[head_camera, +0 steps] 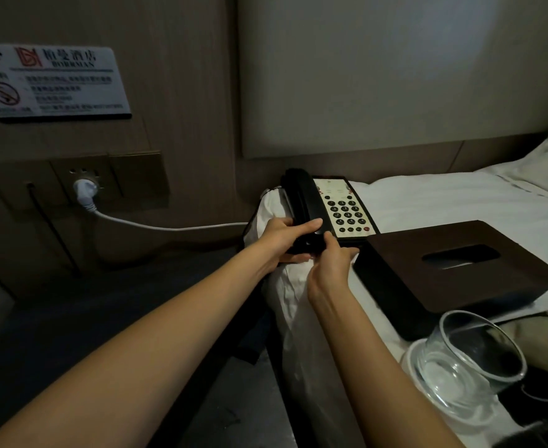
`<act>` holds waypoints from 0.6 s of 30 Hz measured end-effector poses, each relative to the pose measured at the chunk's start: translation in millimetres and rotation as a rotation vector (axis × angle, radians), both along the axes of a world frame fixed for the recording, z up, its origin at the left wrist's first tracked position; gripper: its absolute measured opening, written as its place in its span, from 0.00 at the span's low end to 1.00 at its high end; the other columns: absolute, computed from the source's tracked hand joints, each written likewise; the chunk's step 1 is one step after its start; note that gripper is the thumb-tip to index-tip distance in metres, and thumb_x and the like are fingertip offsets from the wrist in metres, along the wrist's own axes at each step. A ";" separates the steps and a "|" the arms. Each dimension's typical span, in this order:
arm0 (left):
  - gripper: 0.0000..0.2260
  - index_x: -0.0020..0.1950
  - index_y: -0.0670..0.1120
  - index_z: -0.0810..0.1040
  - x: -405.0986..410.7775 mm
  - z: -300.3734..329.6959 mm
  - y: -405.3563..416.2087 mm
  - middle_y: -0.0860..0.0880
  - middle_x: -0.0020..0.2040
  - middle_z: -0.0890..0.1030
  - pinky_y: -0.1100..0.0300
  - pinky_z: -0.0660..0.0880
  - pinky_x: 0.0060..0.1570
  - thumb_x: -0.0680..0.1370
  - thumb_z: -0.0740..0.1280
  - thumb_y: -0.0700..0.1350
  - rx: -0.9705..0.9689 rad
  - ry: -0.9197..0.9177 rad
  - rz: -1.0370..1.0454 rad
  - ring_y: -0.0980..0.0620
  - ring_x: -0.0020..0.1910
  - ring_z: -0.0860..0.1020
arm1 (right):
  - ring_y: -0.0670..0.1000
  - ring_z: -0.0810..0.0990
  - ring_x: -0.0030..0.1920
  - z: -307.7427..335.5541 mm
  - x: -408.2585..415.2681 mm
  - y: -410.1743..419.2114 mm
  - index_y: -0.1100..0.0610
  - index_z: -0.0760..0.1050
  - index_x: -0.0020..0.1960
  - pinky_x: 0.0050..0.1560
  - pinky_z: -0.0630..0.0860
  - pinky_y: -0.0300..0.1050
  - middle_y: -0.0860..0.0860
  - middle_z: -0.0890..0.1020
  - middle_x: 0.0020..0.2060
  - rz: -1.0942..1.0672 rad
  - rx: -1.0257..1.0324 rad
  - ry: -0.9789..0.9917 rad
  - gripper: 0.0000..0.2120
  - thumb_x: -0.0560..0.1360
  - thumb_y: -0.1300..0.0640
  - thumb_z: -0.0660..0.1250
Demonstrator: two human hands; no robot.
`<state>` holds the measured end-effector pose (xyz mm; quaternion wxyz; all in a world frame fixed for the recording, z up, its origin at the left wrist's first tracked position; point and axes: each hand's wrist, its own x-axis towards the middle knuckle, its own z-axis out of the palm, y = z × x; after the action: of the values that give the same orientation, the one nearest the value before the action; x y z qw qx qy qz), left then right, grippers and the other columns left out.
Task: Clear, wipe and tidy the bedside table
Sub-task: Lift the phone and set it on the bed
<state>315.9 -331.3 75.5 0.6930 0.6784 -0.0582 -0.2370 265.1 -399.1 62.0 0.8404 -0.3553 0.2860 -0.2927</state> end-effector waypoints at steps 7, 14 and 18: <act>0.19 0.60 0.42 0.79 -18.5 14.6 3.3 0.45 0.45 0.81 0.62 0.71 0.31 0.76 0.70 0.54 0.170 -0.083 -0.040 0.50 0.40 0.78 | 0.58 0.75 0.65 7.2 -17.3 0.9 0.61 0.59 0.73 0.67 0.73 0.54 0.60 0.73 0.67 0.115 -0.153 0.103 0.25 0.77 0.69 0.61; 0.15 0.64 0.47 0.76 -33.0 10.4 76.5 0.47 0.62 0.77 0.51 0.80 0.49 0.79 0.67 0.49 0.107 -0.048 -0.013 0.51 0.61 0.75 | 0.53 0.65 0.73 0.2 -60.2 18.2 0.58 0.58 0.77 0.73 0.63 0.48 0.55 0.65 0.74 0.318 -0.610 0.219 0.28 0.79 0.65 0.61; 0.12 0.63 0.47 0.75 -55.0 -4.6 153.5 0.44 0.61 0.79 0.52 0.80 0.48 0.80 0.65 0.46 0.183 -0.033 0.055 0.48 0.61 0.78 | 0.50 0.65 0.70 -12.2 -80.5 45.9 0.57 0.65 0.71 0.65 0.61 0.35 0.53 0.64 0.70 0.310 -0.947 0.229 0.22 0.78 0.66 0.62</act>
<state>260.9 -177.9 70.8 0.6333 0.7439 -0.0290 -0.2112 184.6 -353.2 49.8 0.5842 -0.7651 0.1562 -0.2212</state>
